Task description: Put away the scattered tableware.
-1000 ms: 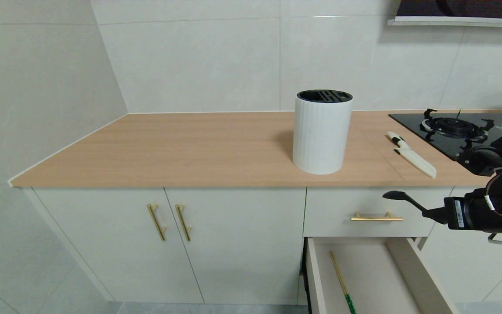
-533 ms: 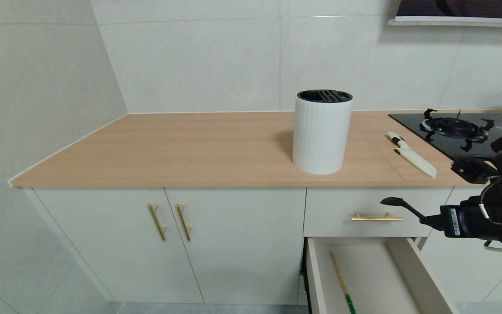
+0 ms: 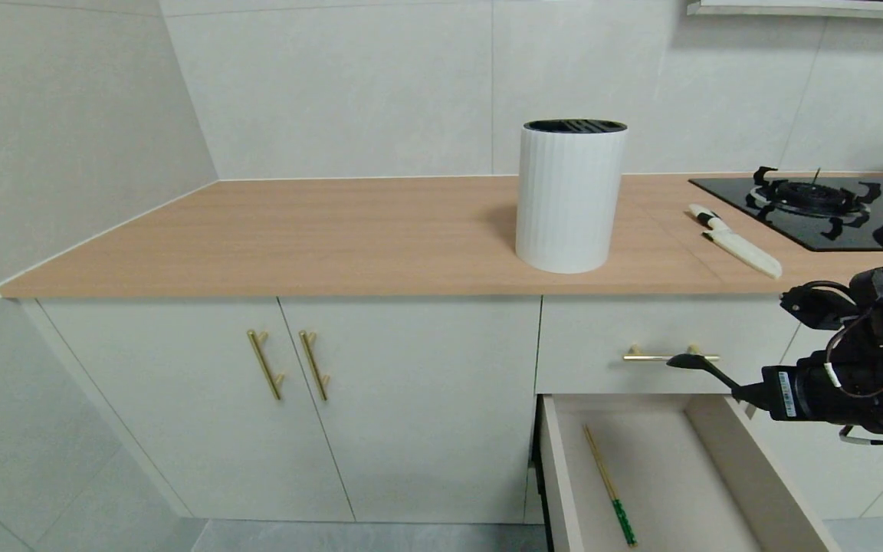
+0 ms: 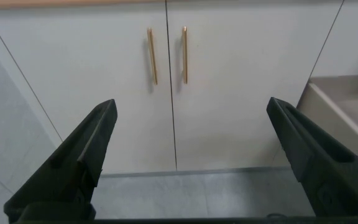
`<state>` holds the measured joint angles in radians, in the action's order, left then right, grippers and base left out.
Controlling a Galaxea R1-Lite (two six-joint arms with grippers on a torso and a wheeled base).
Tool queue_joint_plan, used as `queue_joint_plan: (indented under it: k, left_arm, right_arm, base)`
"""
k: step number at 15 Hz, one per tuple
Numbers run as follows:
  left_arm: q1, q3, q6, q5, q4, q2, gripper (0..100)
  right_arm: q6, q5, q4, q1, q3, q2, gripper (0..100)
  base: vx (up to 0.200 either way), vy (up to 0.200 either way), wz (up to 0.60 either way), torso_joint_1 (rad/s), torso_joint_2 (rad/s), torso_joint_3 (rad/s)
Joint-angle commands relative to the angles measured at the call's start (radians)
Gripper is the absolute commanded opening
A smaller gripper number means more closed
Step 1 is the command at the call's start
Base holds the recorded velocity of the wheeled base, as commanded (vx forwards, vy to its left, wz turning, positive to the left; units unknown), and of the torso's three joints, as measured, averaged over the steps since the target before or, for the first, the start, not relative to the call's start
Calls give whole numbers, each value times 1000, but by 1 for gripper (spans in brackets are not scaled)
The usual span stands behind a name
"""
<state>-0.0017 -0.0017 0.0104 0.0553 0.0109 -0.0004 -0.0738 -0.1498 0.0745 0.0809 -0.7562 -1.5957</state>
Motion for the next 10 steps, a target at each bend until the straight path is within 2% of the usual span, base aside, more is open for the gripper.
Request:
queue_joint_plan:
  k: [1, 10]
  left_arm:
    - [0, 0, 0, 0, 0, 0, 100]
    - [0, 0, 0, 0, 0, 0, 100]
  right_arm:
    - [2, -1, 1, 0, 0, -18, 0]
    - [2, 9, 1, 0, -2, -52, 0]
  base:
    - [0, 0, 0, -183, 481, 290]
    - [0, 0, 0, -137, 438, 295]
